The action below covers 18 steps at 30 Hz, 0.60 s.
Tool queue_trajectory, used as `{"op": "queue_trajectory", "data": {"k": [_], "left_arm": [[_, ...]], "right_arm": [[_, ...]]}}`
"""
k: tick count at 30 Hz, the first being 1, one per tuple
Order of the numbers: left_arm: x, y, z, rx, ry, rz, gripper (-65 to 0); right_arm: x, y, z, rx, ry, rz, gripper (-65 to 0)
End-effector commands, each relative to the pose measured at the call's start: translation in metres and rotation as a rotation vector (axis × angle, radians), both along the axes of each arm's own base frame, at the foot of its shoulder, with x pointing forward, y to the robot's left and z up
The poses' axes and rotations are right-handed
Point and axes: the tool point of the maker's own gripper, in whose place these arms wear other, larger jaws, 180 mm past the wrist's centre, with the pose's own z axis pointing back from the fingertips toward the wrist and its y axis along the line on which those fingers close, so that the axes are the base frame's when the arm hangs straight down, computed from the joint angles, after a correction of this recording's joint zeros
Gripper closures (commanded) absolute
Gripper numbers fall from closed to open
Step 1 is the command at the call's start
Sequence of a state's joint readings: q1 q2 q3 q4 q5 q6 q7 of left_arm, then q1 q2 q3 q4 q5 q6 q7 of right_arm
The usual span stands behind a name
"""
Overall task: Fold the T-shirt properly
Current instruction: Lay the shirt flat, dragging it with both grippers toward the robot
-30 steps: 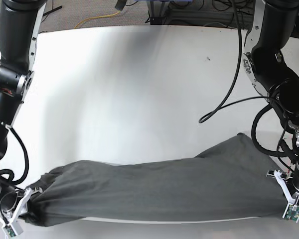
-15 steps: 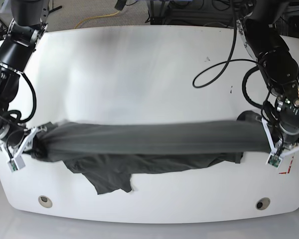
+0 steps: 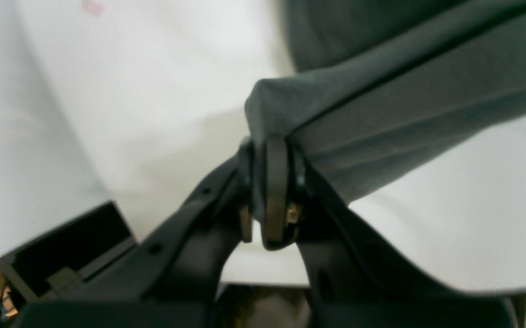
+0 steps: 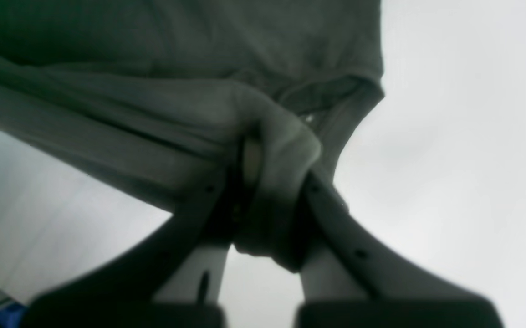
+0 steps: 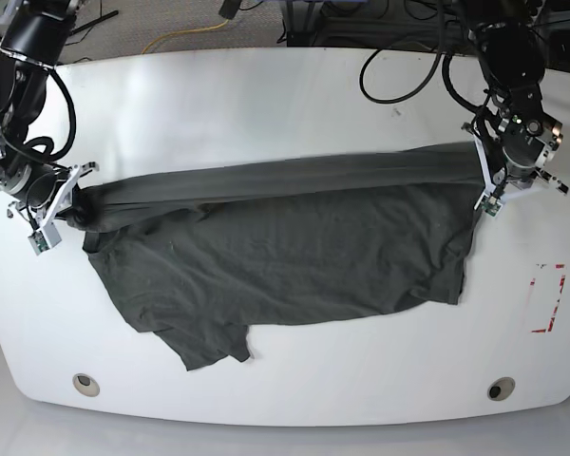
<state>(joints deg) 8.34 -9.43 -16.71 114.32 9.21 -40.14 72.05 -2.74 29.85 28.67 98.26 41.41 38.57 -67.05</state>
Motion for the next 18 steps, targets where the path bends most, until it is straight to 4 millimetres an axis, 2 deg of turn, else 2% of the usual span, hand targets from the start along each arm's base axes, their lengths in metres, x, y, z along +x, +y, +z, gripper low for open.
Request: {"op": "queue_trajectory", "data": {"k": [1, 10, 12, 15, 18], "left_arm": [[-0.007, 0.008, 0.003, 0.038, 0.004, 0.003, 0.0], [-0.047, 0.008, -0.024, 0.036, 0.118, -0.006, -2.1], [-0.050, 0.008, -0.026, 0.035, 0.126, -0.007, -9.3], [-0.056, 0.008, -0.029, 0.036, 0.142, -0.009, -27.1], [-0.067, 0.012, -0.033, 0.049, 0.175, -0.013, -38.3]], "right_arm": [[0.001, -0.008, 0.017, -0.030, -0.054, -0.011, 0.0], [-0.025, 0.001, -0.002, -0.013, 0.001, -0.020, 0.0], [-0.027, -0.001, -0.003, -0.010, 0.002, -0.032, 0.0], [-0.027, 0.000, -0.004, -0.007, 0.004, -0.032, 0.0], [-0.028, 0.001, -0.006, 0.001, 0.005, -0.037, 0.0]]}}
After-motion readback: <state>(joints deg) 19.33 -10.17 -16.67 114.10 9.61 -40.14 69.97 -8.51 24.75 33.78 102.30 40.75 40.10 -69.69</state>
